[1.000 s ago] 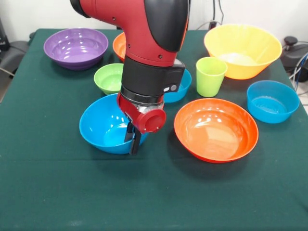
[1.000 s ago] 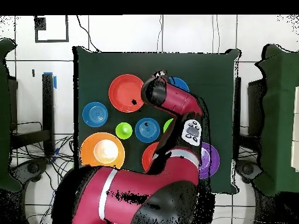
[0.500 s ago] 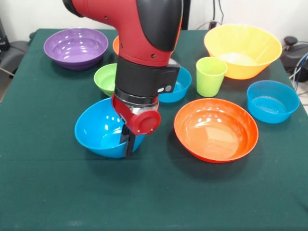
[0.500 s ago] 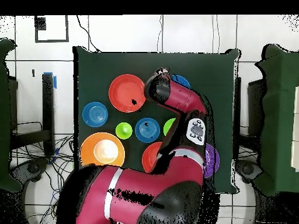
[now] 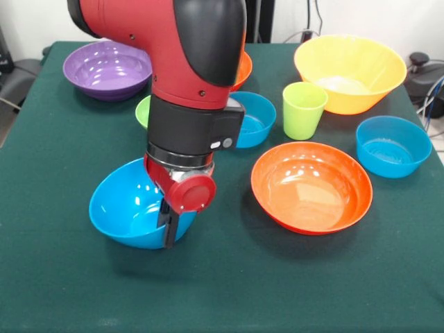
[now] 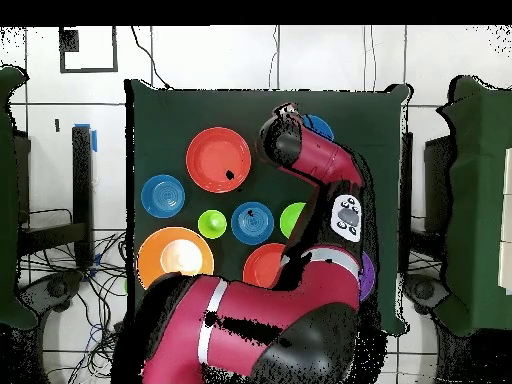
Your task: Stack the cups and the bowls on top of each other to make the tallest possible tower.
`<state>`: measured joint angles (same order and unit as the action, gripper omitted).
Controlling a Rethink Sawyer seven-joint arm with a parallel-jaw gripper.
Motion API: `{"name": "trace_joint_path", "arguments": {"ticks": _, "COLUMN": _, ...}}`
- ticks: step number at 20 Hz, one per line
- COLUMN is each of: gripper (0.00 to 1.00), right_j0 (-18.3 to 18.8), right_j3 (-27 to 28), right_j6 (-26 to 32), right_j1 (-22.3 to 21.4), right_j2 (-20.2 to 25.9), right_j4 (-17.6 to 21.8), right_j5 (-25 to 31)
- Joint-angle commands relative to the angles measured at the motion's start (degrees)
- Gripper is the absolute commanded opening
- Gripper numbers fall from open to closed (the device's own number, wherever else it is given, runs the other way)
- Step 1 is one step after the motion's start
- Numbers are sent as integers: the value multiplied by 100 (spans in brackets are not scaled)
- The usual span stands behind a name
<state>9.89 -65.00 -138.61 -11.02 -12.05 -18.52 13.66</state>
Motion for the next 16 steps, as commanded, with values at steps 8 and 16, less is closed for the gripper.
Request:
{"name": "trace_joint_path", "arguments": {"ticks": 8, "gripper": 0, "right_j0": -54, "right_j3": 543, "right_j6": 404, "right_j1": 654, "right_j2": 820, "right_j4": 460, "right_j5": 553}}
{"name": "trace_joint_path", "arguments": {"ticks": 16, "gripper": 0, "right_j0": -228, "right_j3": 950, "right_j6": 359, "right_j1": 892, "right_j2": 360, "right_j4": 552, "right_j5": 554}}
